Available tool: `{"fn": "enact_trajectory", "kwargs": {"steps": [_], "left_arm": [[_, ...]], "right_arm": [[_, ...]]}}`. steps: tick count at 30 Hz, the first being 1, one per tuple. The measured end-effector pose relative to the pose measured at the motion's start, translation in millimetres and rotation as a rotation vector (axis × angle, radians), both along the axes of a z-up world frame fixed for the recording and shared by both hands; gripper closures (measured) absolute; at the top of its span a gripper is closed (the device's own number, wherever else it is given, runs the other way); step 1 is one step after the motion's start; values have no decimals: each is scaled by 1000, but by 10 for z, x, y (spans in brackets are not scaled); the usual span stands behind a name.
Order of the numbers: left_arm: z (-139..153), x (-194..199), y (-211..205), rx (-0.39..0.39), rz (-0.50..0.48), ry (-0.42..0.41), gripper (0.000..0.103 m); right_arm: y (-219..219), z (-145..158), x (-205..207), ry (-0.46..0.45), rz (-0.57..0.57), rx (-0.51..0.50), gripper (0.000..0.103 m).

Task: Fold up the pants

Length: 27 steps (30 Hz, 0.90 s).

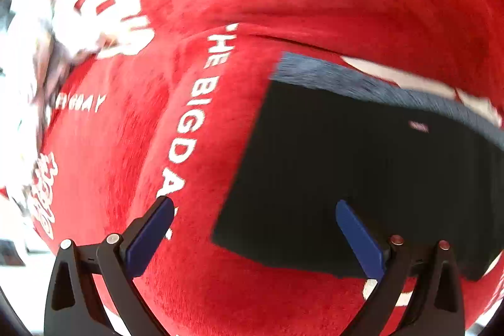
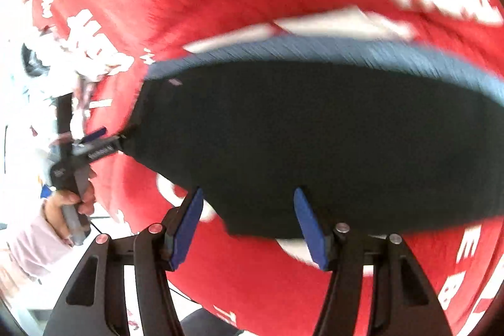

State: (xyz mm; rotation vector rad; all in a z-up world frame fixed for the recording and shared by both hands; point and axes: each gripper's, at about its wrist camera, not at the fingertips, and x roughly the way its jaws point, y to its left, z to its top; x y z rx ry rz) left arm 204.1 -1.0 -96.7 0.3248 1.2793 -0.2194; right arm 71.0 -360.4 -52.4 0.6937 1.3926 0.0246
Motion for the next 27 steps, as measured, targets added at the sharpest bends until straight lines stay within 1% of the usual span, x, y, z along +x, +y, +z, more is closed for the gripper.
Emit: {"fn": "enact_trajectory", "kwargs": {"steps": [1,2,3,5,6,8,10,12,14,16,17,18,19,20,21,22,23,24,26,27], "left_arm": [[-23,39,70,-22,7,13,0],[-47,41,95,-32,2,21,0],[-101,50,126,-37,-10,30,0],[-215,47,161,-45,-28,52,0],[-238,30,185,-67,-27,54,0],[-268,21,248,-122,-14,56,0],[-299,18,283,-157,0,59,0],[-343,4,321,-188,19,65,0],[-356,-14,350,-215,23,63,0],[-355,-39,355,-226,9,41,0],[-348,-55,351,-226,3,33,0],[-342,-61,352,-230,-2,25,0],[-337,-65,362,-236,0,24,0],[-324,-63,387,-247,14,33,0],[-304,-66,407,-250,26,38,0],[-268,-79,431,-248,37,33,0],[-198,-95,457,-250,46,20,0],[-88,-117,492,-270,50,-6,0],[40,-128,514,-287,54,-41,0],[74,-110,497,-288,55,-51,0]], "right_arm": [[-6,21,136,-21,25,13,38],[36,16,356,-44,61,29,38],[67,14,485,-56,86,35,38],[230,-72,957,-93,179,48,38],[292,-102,1092,-97,209,47,38],[559,-235,1557,-96,295,60,38],[874,-388,1967,-100,385,31,38],[1103,-505,2255,-99,450,-10,38],[1290,-624,2494,-92,500,-51,41],[1423,-744,2693,-81,530,-90,44],[1484,-844,2787,-66,541,-86,44],[1511,-928,2844,-50,545,-78,47],[1533,-1015,2899,-29,547,-73,53],[1555,-1147,2939,17,546,-52,62],[1565,-1218,2956,44,541,-12,89],[1568,-1245,2946,62,529,30,92],[1585,-1193,2938,42,531,32,94],[1612,-1115,2927,16,545,61,95],[1669,-1006,2922,-5,571,116,95],[1706,-990,2934,-8,586,111,94]]}}
